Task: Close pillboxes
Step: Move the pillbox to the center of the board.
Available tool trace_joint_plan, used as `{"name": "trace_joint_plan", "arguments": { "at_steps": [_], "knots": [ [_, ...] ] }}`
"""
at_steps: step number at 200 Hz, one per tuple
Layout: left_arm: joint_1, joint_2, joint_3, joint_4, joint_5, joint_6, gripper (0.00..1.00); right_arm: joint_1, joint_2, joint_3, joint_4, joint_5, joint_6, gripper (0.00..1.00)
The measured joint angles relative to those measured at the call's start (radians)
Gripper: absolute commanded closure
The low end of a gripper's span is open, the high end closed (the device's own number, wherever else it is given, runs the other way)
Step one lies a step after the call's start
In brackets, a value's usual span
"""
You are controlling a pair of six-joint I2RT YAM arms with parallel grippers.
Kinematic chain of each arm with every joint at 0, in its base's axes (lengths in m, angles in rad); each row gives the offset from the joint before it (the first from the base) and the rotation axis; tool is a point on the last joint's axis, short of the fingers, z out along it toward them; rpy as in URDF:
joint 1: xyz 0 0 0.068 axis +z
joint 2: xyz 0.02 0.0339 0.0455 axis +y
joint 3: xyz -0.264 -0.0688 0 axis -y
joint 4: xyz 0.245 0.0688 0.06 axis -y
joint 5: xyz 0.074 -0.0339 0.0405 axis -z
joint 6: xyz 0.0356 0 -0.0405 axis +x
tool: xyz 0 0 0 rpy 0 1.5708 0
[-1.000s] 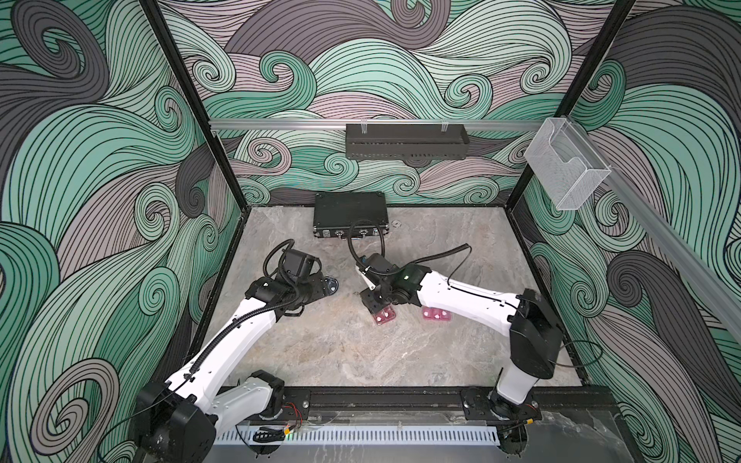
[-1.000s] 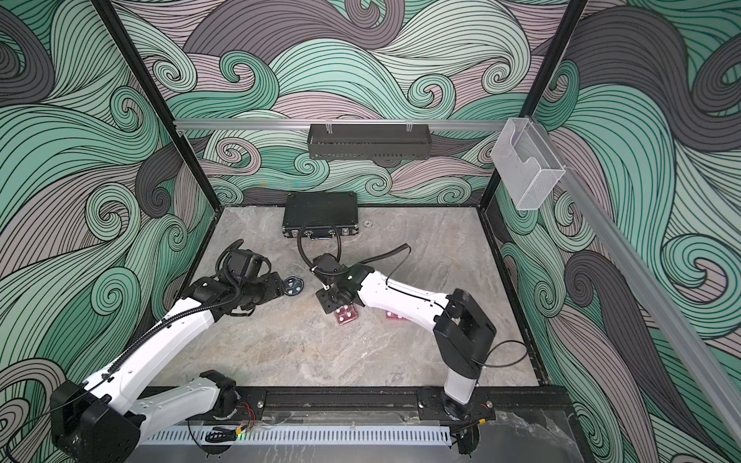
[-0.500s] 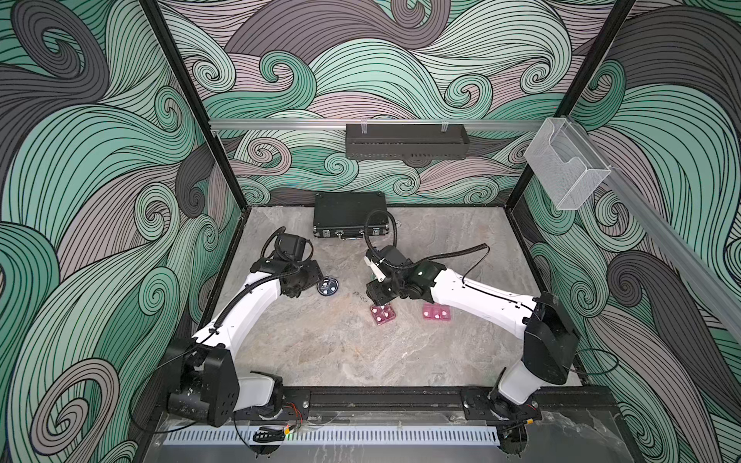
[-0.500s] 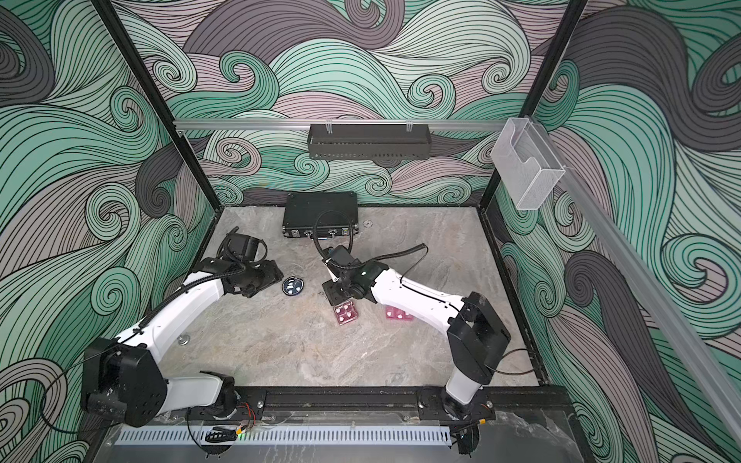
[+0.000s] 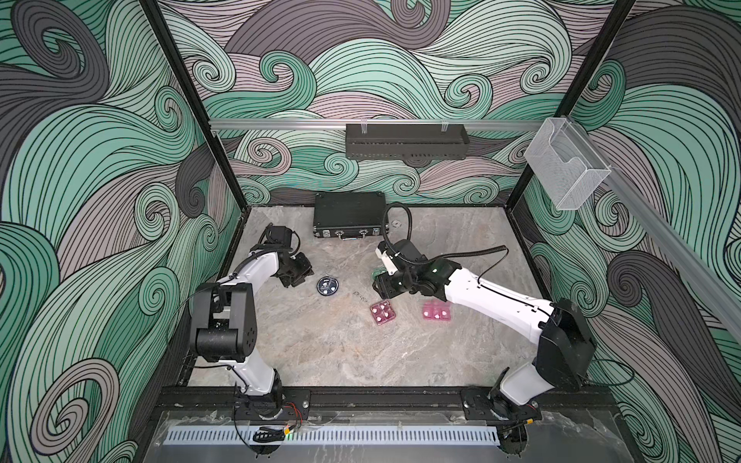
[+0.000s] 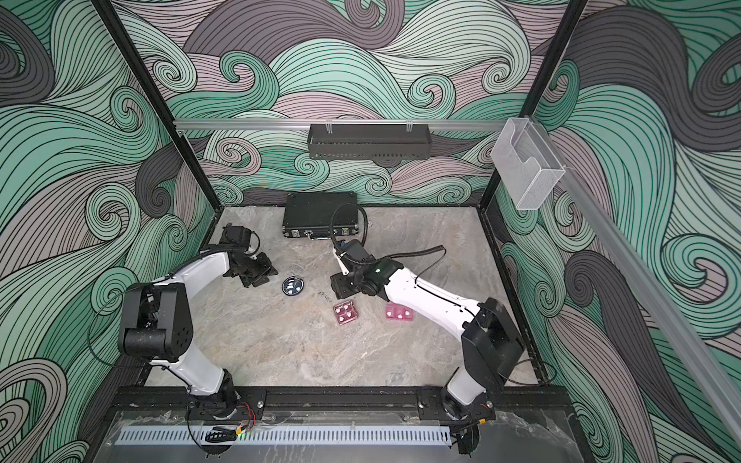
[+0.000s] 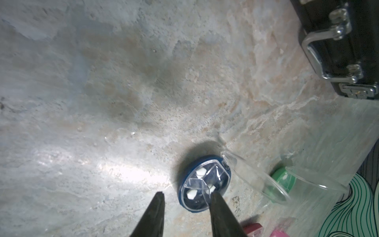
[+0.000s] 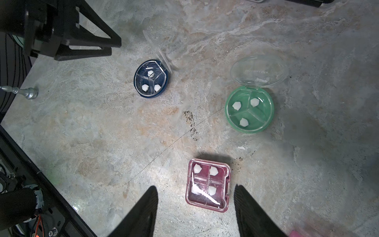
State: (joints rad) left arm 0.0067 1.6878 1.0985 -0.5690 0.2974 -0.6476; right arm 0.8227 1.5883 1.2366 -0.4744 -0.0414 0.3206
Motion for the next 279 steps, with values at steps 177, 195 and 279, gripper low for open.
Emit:
{"name": "trace_joint_plan", "arguments": {
  "at_steps": [177, 195, 279],
  "knots": [
    [0.016, 0.286, 0.133, 0.117, 0.207, -0.068, 0.82, -0.020, 0.005, -0.005, 0.007, -0.021, 0.002, 0.39],
    [0.001, 0.285, 0.120, 0.126, 0.224, -0.072, 0.82, -0.020, 0.005, -0.005, 0.006, -0.023, 0.005, 0.39],
    [-0.065, 0.238, 0.018, 0.187, 0.294, -0.100, 0.82, -0.020, 0.005, -0.034, 0.014, -0.026, 0.024, 0.38]
  ]
}}
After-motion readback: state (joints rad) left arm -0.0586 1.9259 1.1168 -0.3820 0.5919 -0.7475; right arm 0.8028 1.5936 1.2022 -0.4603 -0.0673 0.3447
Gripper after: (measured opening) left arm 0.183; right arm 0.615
